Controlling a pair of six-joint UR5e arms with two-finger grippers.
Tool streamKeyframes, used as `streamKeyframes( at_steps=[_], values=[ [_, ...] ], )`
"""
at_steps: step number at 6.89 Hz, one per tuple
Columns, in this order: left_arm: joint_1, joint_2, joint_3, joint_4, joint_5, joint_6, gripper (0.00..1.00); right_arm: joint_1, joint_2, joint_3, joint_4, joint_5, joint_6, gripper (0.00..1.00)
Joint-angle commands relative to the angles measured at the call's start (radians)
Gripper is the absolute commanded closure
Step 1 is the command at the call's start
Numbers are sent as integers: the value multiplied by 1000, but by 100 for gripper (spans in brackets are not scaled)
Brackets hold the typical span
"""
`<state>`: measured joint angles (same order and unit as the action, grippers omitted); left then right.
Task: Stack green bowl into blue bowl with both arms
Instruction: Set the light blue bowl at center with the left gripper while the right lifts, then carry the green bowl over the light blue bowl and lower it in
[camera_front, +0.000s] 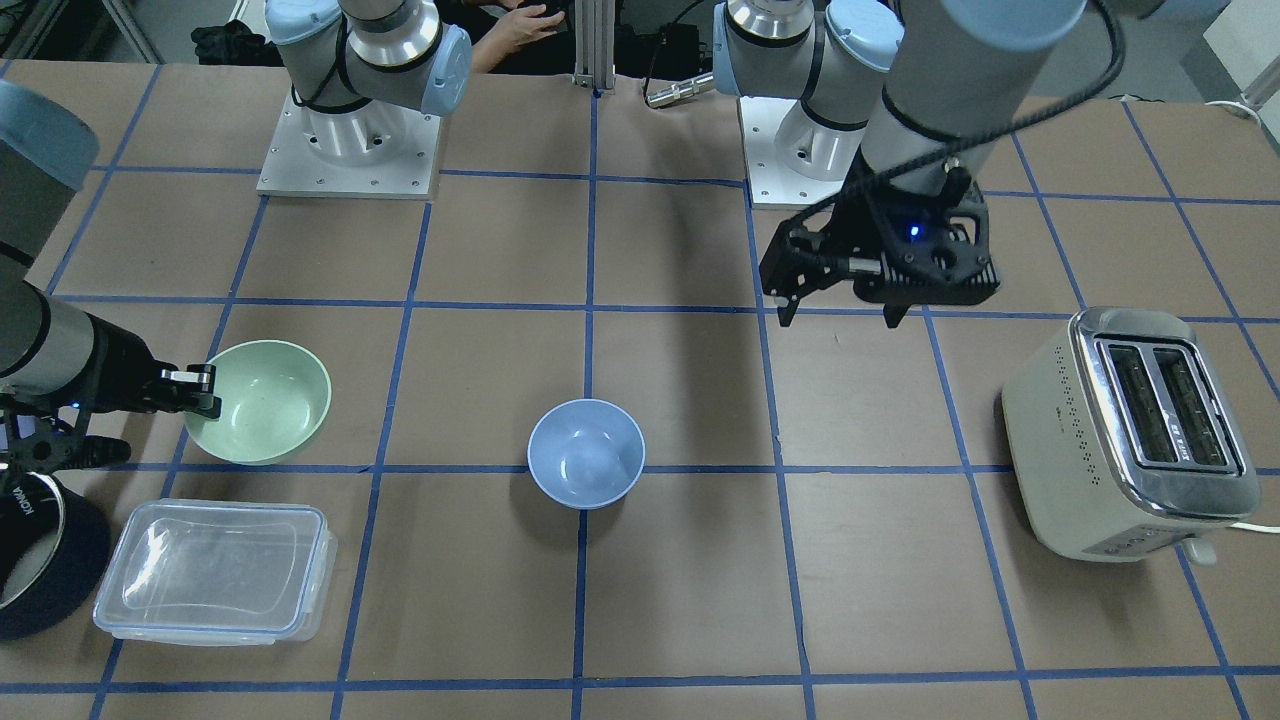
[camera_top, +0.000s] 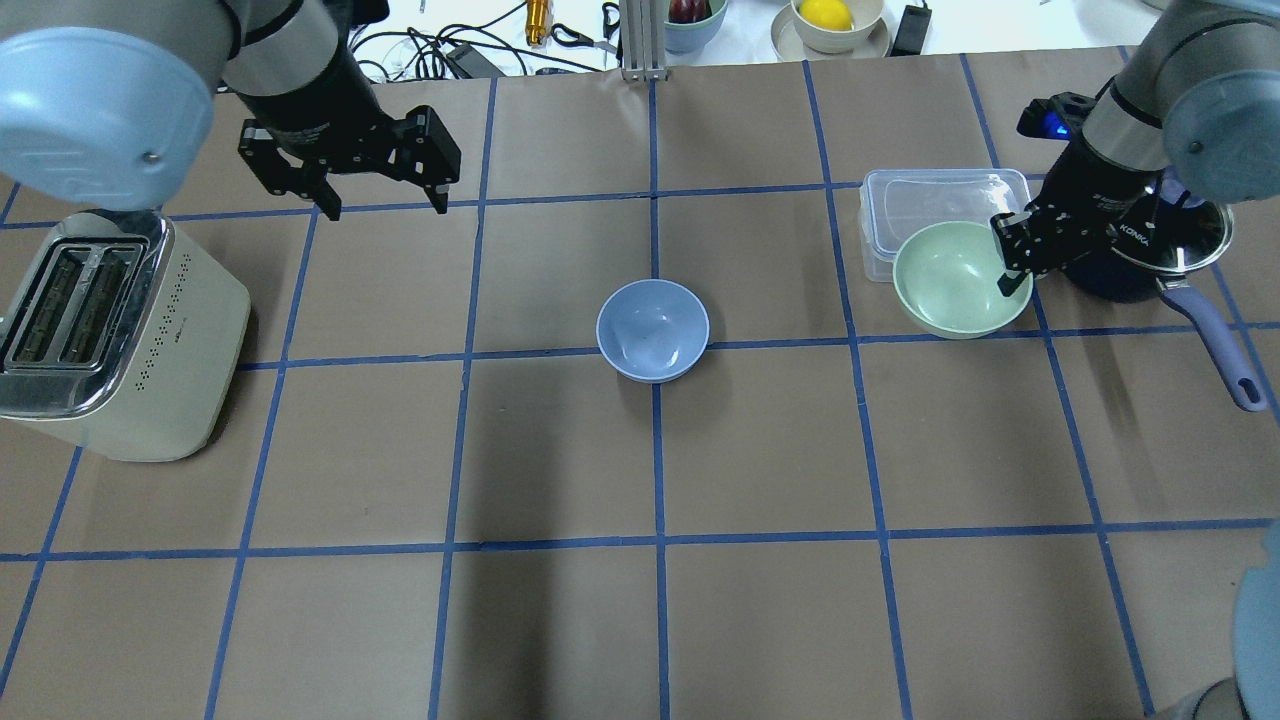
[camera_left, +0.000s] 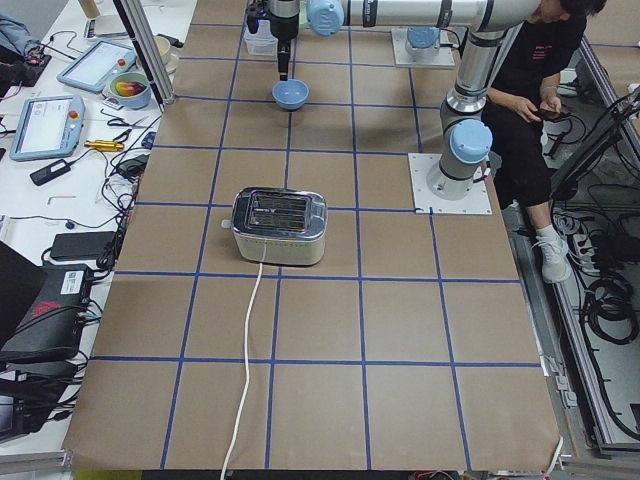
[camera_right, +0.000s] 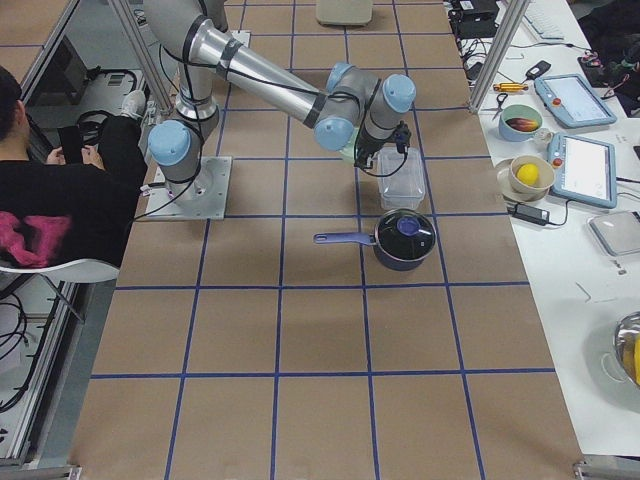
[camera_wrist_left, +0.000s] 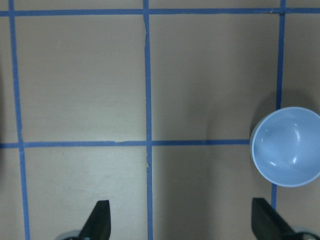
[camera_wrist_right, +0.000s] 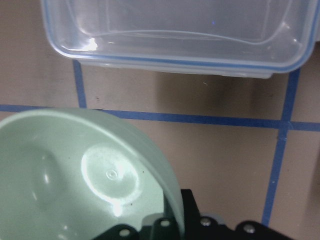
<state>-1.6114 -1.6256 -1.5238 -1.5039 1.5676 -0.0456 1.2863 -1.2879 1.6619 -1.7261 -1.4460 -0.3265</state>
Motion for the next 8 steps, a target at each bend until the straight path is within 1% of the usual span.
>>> streamKeyframes(
  at_steps=[1, 2, 3, 4, 5, 8],
  values=[
    [43, 93, -44, -69, 22, 55, 0, 198, -2, -33, -18, 96, 213, 100],
    [85, 92, -53, 7, 20, 67, 0, 293, 11, -63, -21, 107, 309, 100],
    [79, 72, -53, 22, 20, 64, 0, 368, 44, -77, -67, 181, 357, 100],
    [74, 53, -41, 36, 8, 70, 0, 411, 85, -77, -129, 202, 436, 100],
    [61, 56, -35, 37, 20, 72, 0, 445, 122, -71, -185, 202, 481, 100],
    [59, 49, -29, 47, 20, 76, 0, 458, 159, -62, -197, 205, 483, 100]
  ],
)
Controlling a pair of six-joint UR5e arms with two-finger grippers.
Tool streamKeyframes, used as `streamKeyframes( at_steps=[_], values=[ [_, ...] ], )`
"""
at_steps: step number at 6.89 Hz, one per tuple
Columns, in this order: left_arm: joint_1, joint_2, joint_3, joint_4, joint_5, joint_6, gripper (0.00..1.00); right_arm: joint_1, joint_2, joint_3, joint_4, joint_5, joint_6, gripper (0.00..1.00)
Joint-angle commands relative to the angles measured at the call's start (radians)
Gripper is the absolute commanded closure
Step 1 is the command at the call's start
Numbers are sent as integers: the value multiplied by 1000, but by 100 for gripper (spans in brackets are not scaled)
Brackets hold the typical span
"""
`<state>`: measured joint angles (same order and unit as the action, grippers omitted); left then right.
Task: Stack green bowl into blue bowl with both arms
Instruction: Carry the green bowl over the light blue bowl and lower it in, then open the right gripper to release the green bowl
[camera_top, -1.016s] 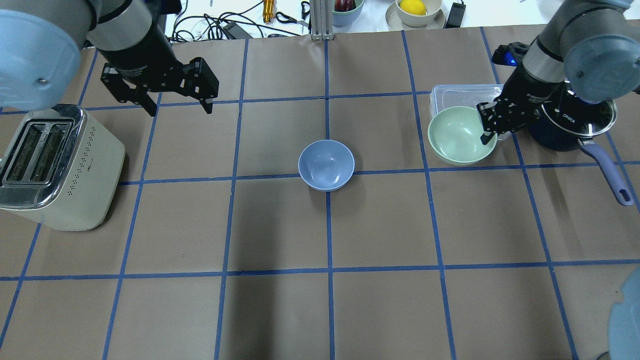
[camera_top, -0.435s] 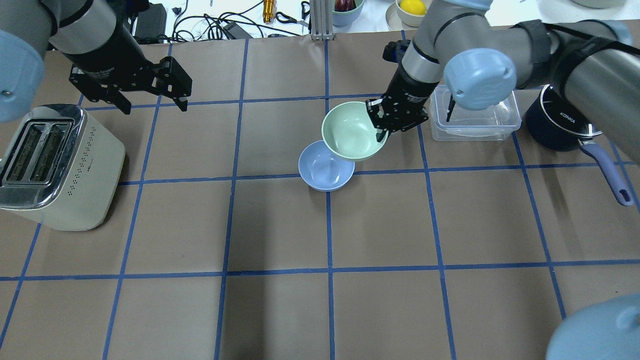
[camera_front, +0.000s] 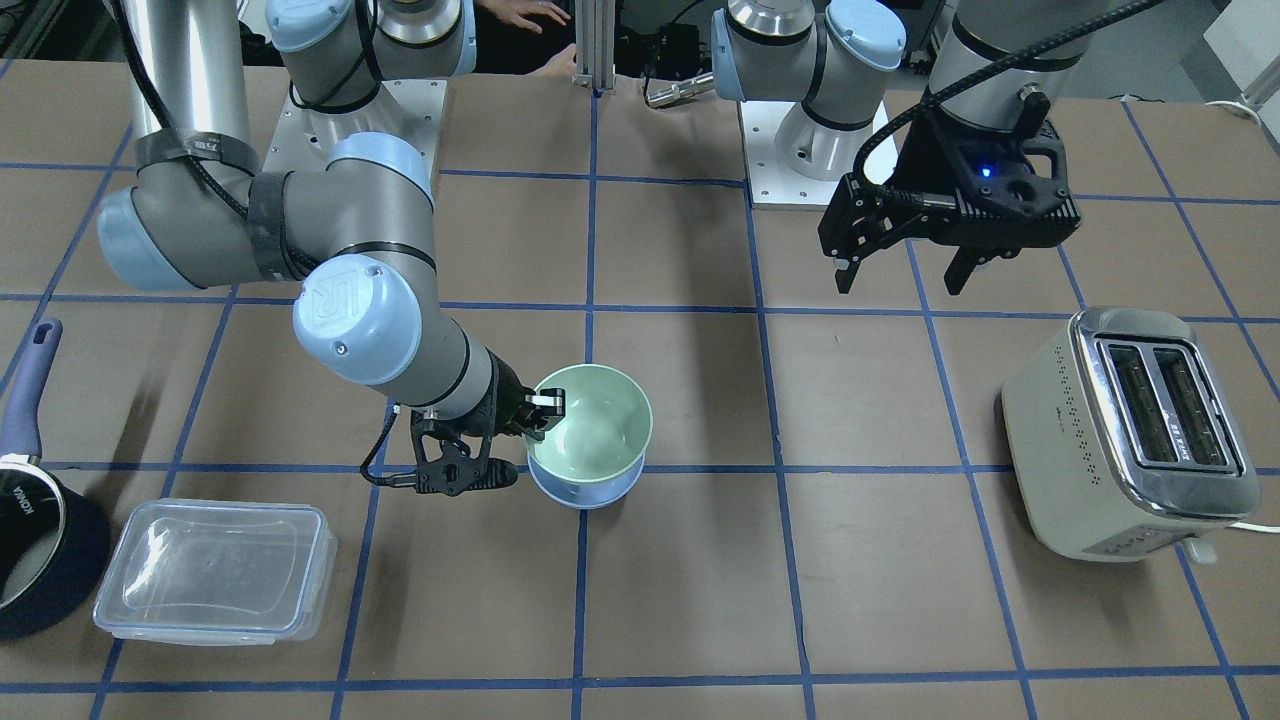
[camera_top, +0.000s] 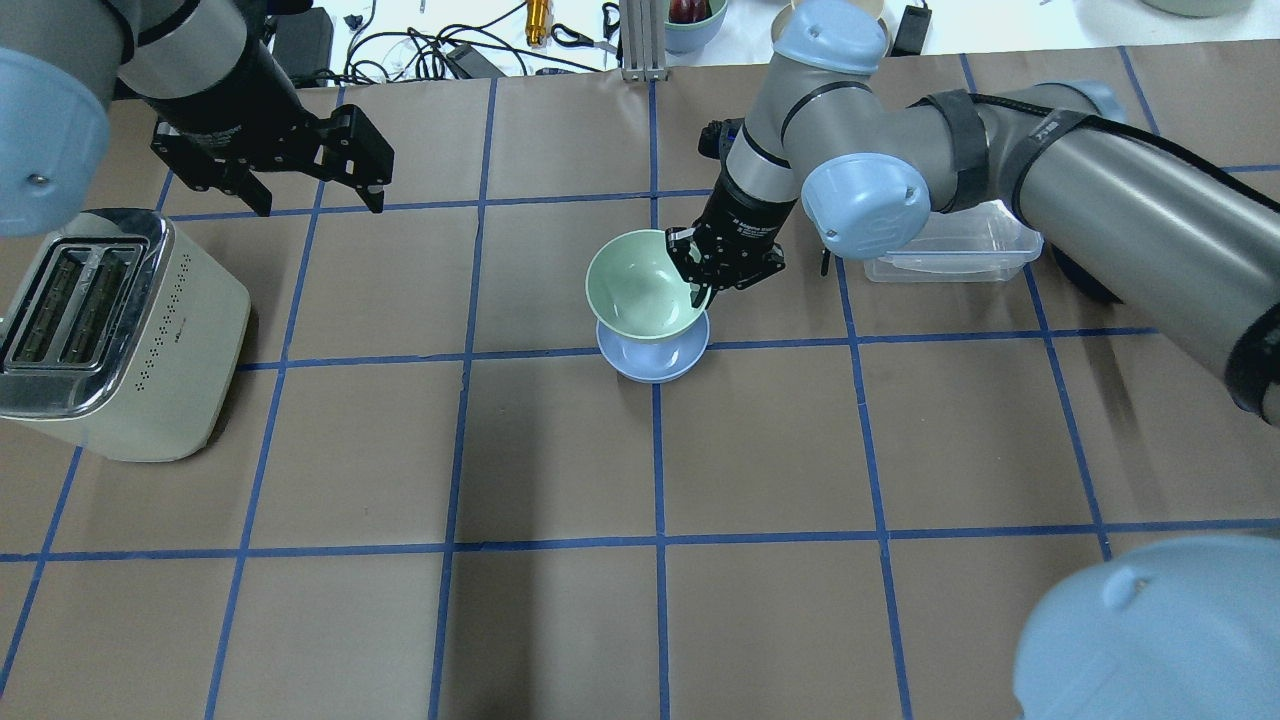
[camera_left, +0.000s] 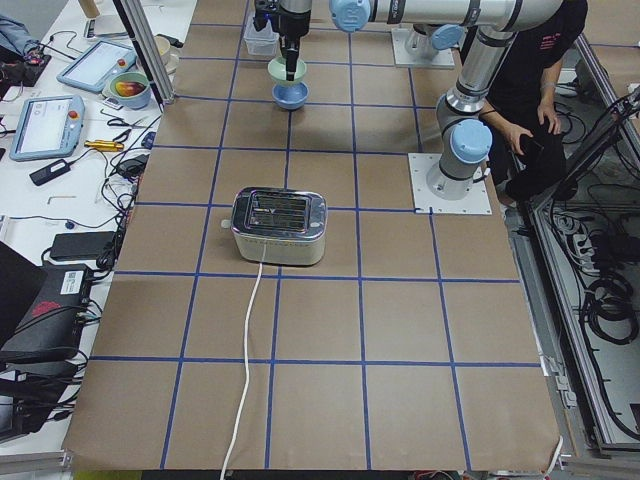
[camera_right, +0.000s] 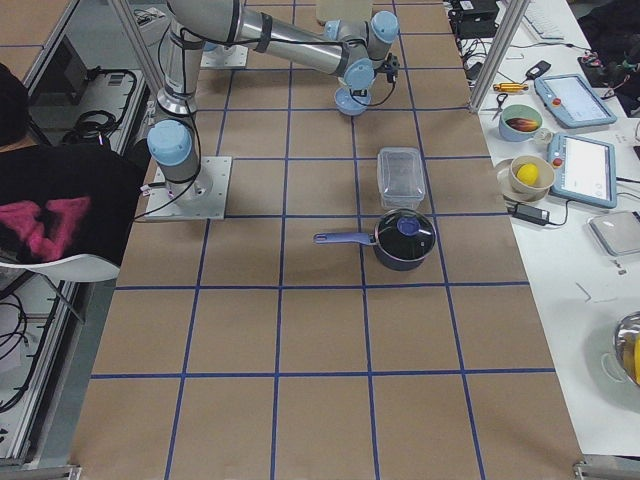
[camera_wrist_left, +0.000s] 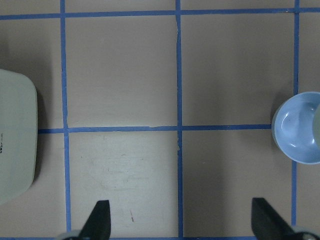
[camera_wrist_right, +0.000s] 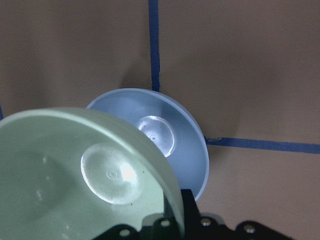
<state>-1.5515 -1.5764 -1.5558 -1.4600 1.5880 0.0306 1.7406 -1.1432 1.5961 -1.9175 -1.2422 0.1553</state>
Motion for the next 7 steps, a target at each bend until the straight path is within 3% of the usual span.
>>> streamKeyframes(
  at_steps=[1, 2, 3, 4, 5, 7],
  values=[
    [-1, -1, 3, -8, 1, 0, 0, 4, 22, 14, -6, 0, -2, 100],
    [-1, 7, 6, -11, 3, 3, 0, 4, 25, 22, -6, -3, -2, 100],
    [-1, 15, 5, -10, 12, 30, 0, 4, 26, 37, -11, -6, -2, 74],
    [-1, 12, 5, -8, 10, 31, 0, 4, 25, 50, -100, -19, 1, 7],
    [-1, 13, 2, -8, 10, 29, 0, -6, 17, 44, -130, -20, 3, 0],
    [-1, 10, -3, 0, 9, 25, 0, -22, -37, 10, -48, -86, 3, 0]
  ],
)
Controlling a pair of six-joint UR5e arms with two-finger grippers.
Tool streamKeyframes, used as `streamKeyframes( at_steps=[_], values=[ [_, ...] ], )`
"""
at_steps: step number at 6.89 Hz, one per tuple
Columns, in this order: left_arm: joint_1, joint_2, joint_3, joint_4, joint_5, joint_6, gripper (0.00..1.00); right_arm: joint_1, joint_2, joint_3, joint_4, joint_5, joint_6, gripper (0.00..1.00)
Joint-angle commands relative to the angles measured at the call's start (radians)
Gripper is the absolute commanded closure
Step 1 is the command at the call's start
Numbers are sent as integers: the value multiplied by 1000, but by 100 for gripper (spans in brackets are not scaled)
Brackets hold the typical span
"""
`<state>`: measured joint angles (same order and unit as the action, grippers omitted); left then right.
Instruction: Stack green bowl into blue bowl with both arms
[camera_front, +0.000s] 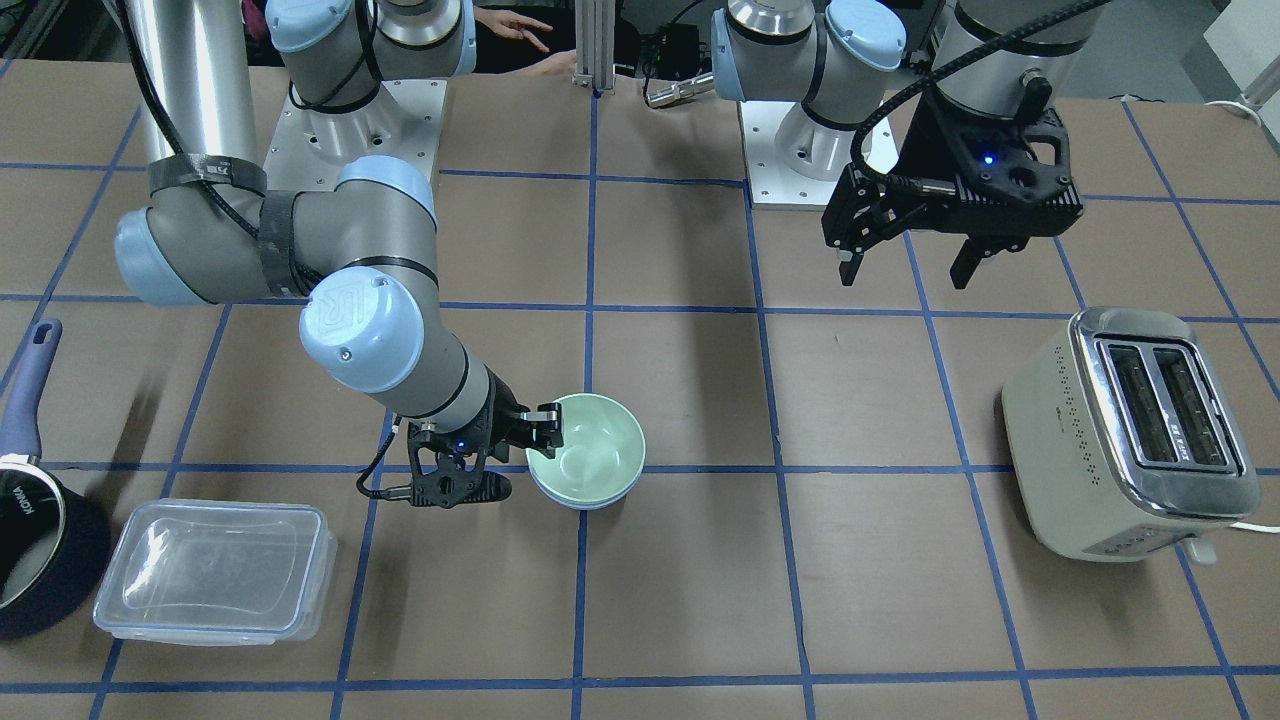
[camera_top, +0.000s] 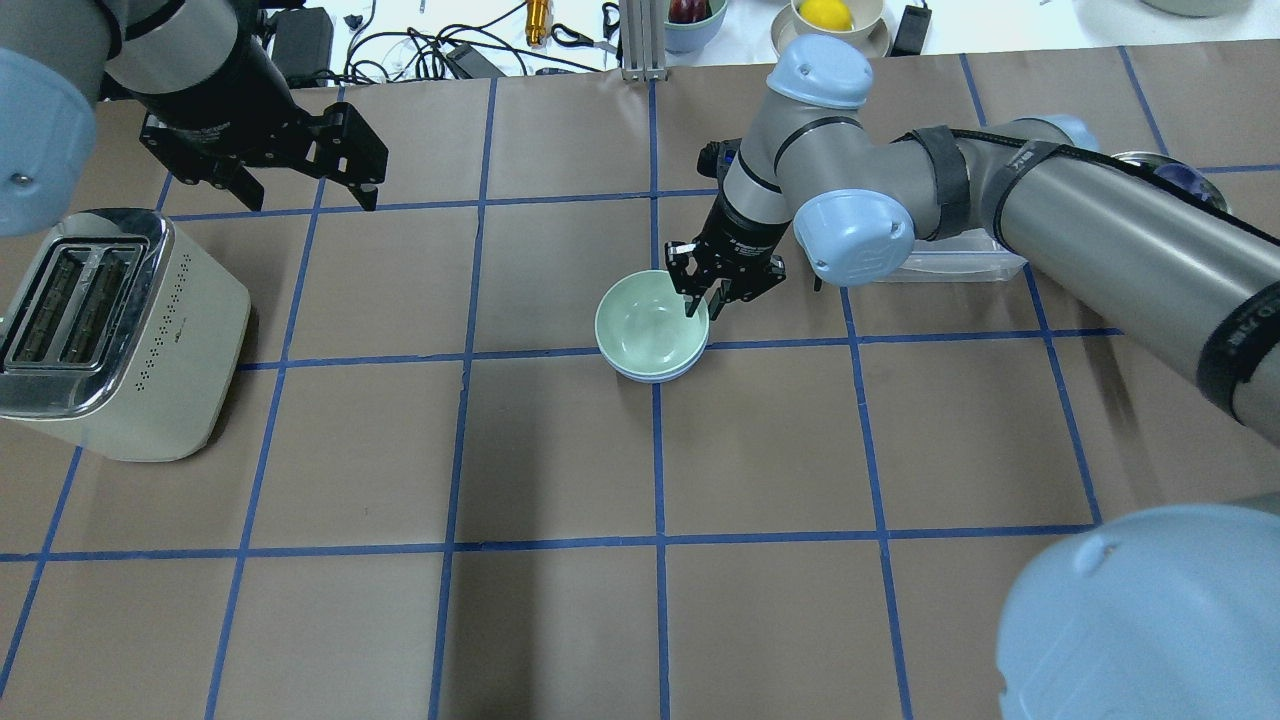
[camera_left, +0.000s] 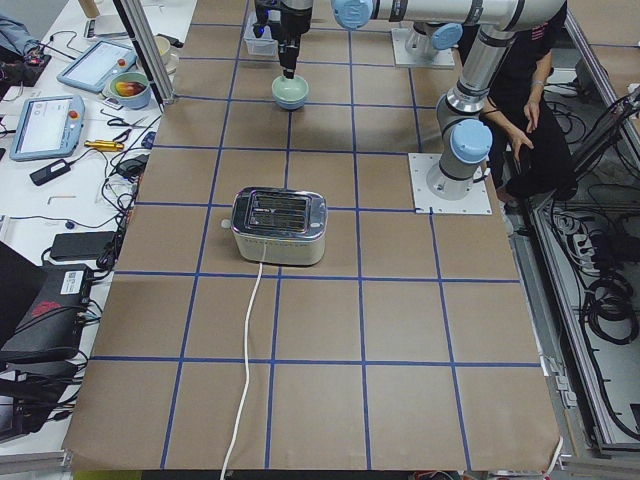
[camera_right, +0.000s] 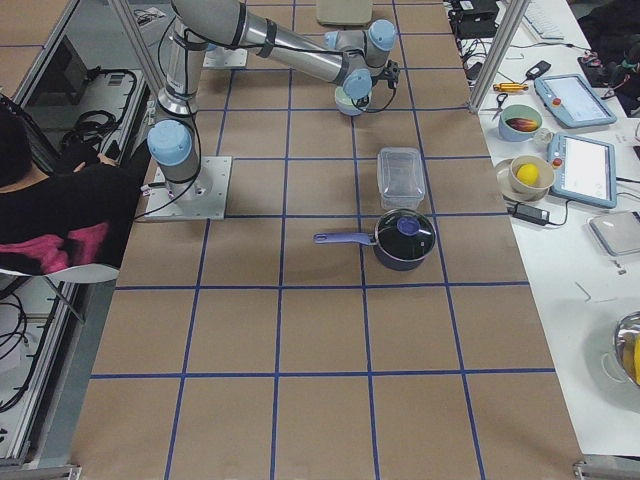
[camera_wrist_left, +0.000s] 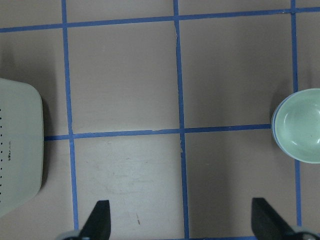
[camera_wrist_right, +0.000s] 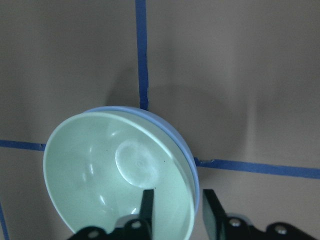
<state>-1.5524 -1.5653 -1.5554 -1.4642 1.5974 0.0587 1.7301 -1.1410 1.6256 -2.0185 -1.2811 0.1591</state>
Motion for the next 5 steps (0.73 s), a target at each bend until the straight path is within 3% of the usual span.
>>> streamKeyframes(
  at_steps=[1, 2, 4, 5],
  values=[
    [-5, -1, -9, 4, -1, -3, 0, -52, -101, -64, 178, -87, -12, 0],
    [-5, -1, -11, 4, 1, -3, 0, -107, -176, -96, 314, -139, -27, 0],
    [-5, 2, -11, 4, 4, -14, 0, -147, -313, -95, 447, -284, -90, 0],
    [-5, 2, -11, 4, -2, -14, 0, -147, -374, -96, 515, -308, -93, 0]
  ],
)
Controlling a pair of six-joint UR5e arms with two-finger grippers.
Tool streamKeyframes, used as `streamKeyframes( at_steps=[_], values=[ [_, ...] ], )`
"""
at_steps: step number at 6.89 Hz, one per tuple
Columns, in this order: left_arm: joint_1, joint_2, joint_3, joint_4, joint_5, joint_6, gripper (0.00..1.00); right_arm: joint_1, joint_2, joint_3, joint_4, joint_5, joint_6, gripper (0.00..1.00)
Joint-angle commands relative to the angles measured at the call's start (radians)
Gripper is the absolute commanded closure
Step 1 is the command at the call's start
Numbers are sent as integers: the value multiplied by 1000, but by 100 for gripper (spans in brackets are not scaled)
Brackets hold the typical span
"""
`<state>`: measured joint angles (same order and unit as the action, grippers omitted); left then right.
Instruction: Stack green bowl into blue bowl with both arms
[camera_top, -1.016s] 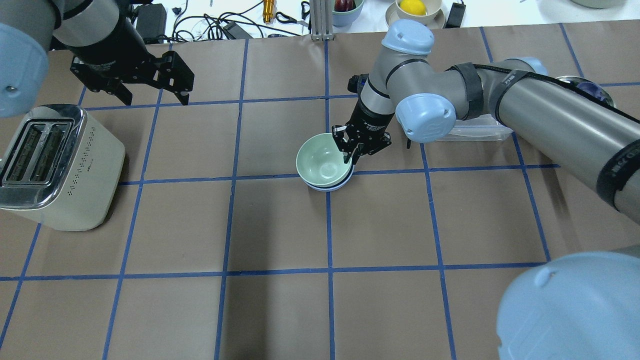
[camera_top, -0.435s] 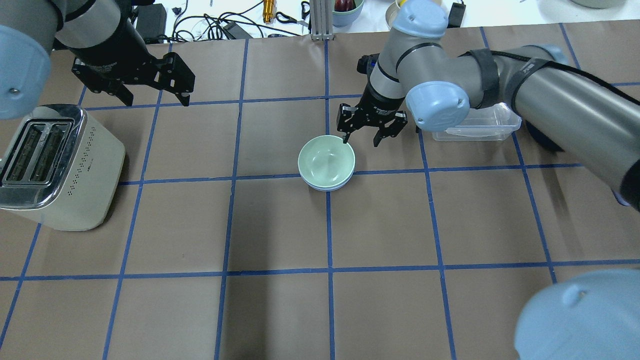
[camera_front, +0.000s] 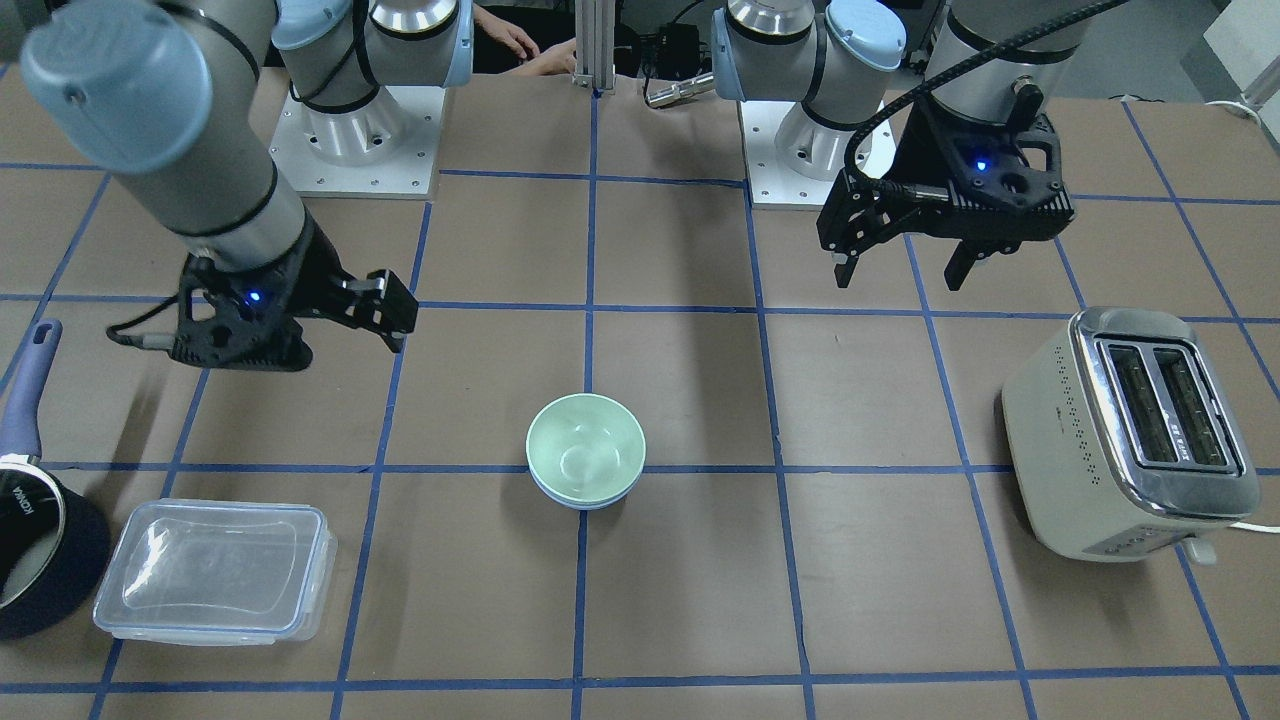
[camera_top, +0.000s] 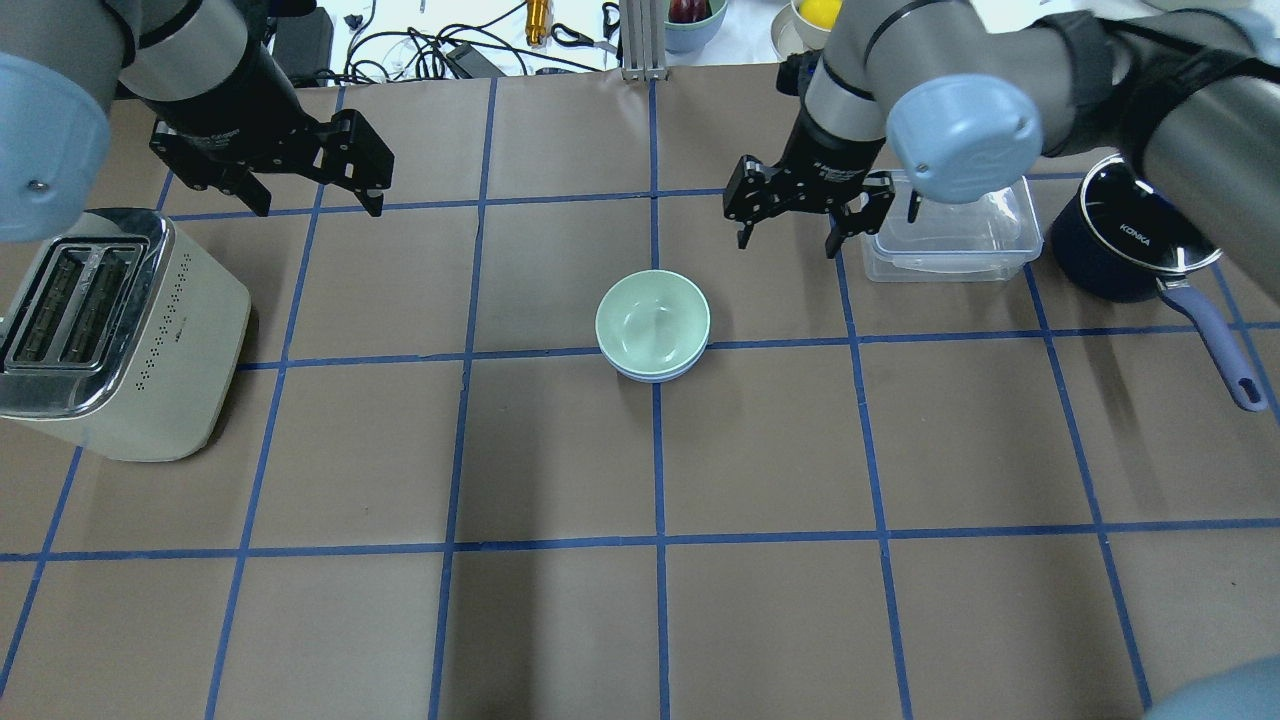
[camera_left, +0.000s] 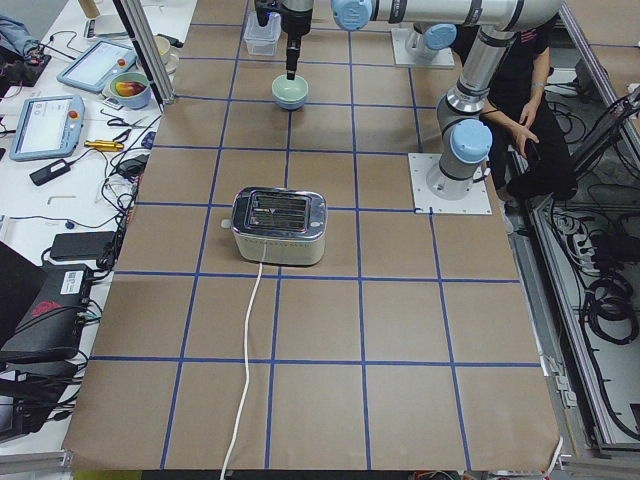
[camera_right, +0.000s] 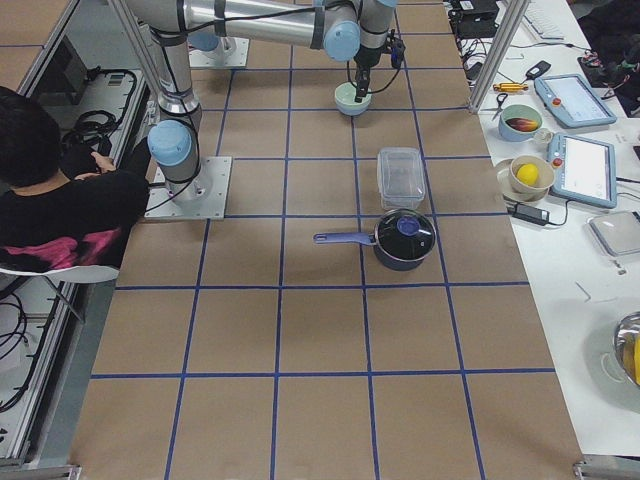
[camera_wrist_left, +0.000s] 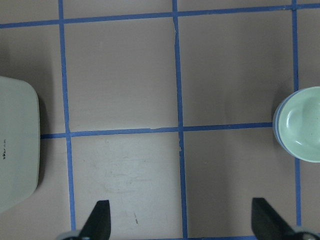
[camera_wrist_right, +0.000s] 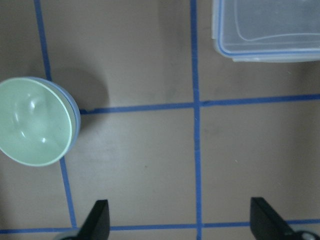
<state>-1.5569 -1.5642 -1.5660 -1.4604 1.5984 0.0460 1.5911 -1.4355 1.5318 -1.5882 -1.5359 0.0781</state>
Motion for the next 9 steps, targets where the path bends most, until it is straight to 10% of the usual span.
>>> streamKeyframes(
  at_steps=[1, 9],
  values=[
    [0, 4, 0, 0, -6, -1, 0, -14, -101, -4, 149, -58, -14, 0],
    [0, -2, -2, 0, -8, -3, 0, -48, -128, -7, 206, -95, -52, 0]
  ],
)
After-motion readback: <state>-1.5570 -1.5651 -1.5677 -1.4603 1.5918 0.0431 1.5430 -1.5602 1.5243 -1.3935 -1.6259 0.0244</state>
